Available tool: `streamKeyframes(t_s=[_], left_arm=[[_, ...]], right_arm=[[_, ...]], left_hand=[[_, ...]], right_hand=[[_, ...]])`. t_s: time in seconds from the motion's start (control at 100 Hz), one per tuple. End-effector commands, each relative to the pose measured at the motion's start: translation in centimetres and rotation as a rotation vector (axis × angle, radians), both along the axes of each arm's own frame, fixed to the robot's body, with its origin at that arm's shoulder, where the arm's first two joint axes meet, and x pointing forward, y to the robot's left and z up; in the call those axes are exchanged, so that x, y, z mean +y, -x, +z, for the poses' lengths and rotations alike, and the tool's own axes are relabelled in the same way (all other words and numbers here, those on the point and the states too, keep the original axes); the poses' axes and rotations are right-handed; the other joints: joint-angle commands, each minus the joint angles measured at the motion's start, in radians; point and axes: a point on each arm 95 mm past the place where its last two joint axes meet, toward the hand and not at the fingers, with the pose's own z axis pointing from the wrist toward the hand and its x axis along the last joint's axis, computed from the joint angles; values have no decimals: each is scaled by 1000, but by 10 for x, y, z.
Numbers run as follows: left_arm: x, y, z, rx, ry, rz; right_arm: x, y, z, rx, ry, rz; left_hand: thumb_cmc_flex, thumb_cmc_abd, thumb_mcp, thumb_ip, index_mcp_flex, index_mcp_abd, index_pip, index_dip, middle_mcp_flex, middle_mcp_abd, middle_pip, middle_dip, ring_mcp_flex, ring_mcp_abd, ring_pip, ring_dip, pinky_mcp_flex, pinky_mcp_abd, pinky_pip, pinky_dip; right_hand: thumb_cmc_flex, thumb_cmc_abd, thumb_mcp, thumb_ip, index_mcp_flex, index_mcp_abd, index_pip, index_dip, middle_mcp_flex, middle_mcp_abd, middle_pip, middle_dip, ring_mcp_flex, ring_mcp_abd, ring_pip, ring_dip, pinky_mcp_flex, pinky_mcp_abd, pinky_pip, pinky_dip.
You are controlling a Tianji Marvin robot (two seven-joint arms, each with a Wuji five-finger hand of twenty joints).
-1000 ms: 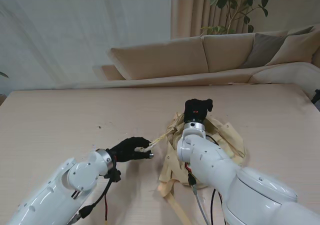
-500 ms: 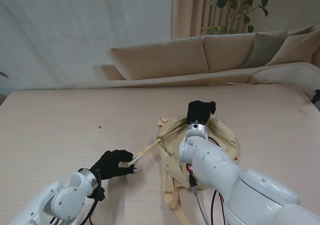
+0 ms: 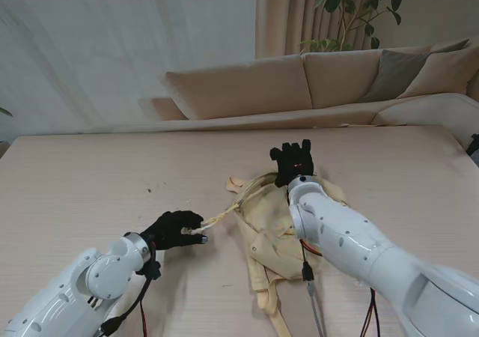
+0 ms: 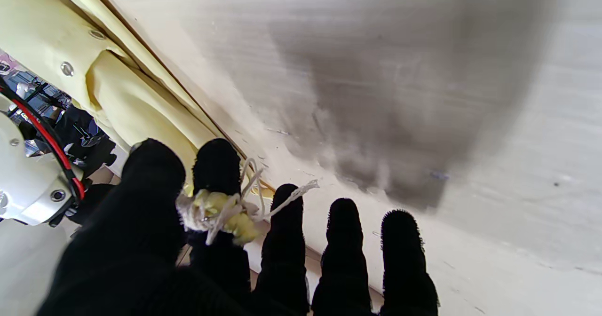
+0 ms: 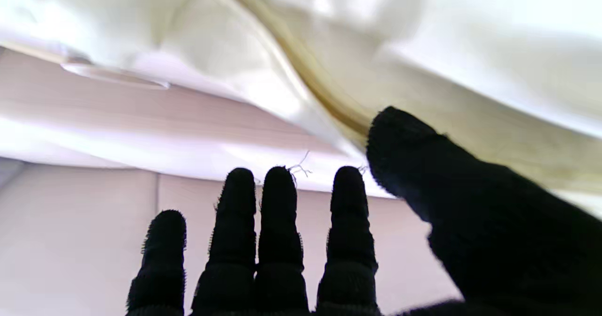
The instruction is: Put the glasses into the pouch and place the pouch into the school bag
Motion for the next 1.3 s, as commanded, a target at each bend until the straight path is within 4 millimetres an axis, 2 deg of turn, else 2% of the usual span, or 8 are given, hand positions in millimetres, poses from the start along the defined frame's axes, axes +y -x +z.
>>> streamKeyframes(t_s=[0.0, 0.41, 0.67, 0.72, 0.78, 0.88, 1.04, 1.29], left_arm=[[-3, 0, 0, 7, 4, -13], [-5, -2, 0, 3, 18, -9], [-6, -3, 2, -5, 19, -6], [-5, -3, 3, -7, 21, -5], [-5, -5, 3, -7, 23, -4], [-6, -9, 3, -8, 26, -4], [-7, -23, 7, -3, 42, -1], [-5, -67, 14, 17, 63, 15]], right_arm=[[-2, -2, 6, -11, 5, 28], [39, 16, 18, 221, -2, 311], [54, 19, 2, 276, 20, 310], [55, 19, -1, 271, 15, 313], [57, 20, -4, 266, 4, 318], [59, 21, -10, 265, -1, 323], [58, 20, -15, 212, 16, 293], [39, 6, -12, 0, 96, 133]], left_hand=[[20, 9, -41, 0, 37, -21, 33, 3, -2, -9, 2, 10, 10, 1, 11, 14, -10, 14, 14, 4], [19, 9, -41, -1, 38, -24, 32, 2, -4, -10, 2, 9, 8, -2, 11, 13, -12, 13, 13, 4], [19, 9, -39, -1, 40, -24, 31, 2, -6, -9, 1, 8, 6, -1, 10, 12, -13, 15, 11, 3], [20, 8, -38, -1, 41, -24, 32, 2, -5, -8, 2, 8, 6, -1, 10, 12, -14, 15, 11, 3], [20, 7, -38, -1, 43, -23, 32, 2, -5, -8, 1, 8, 4, -2, 9, 12, -15, 15, 10, 3], [18, 7, -38, -1, 43, -26, 31, 2, -12, -11, -1, 7, 3, -2, 9, 12, -15, 15, 9, 2], [15, 7, -37, -1, 44, -29, 29, 1, -9, -9, 0, 7, 4, -1, 9, 11, -16, 16, 8, 2], [10, 12, -36, -3, 39, -31, 26, 2, -12, -10, -1, 7, -3, -5, 6, 11, -23, 10, 3, -1]], right_hand=[[-31, -1, -19, 27, -66, -9, 11, -35, -67, -39, -19, -28, -54, -34, -24, -12, -27, -13, -52, -1], [-62, -42, -27, -15, -212, -59, -38, -182, -191, -162, -211, -113, -152, -148, -256, -129, -12, -84, -191, 31], [-17, -68, 9, -36, 73, -171, 37, -146, 53, -152, -174, -86, -55, -123, -215, -108, -13, -49, -120, 15], [-5, -44, 8, -30, 233, -192, 65, -71, 192, -130, -158, -69, 14, -109, -173, -85, -16, -25, -57, 20], [68, -90, -26, -206, 404, -232, 210, -175, 443, -80, -103, -46, 173, -63, -81, -39, -15, 9, 60, 30], [108, -106, 0, -208, 672, -167, 324, -176, 750, -1, 23, -32, 384, -5, 81, 22, 15, 47, 194, 43], [117, -197, 174, -235, 775, -21, 340, -39, 896, 206, 183, 160, 605, 71, 322, 70, 141, 120, 292, 66], [182, -412, 287, -83, 851, 62, 389, 67, 920, 324, 290, 197, 639, 161, 429, 44, 230, 189, 312, 87]])
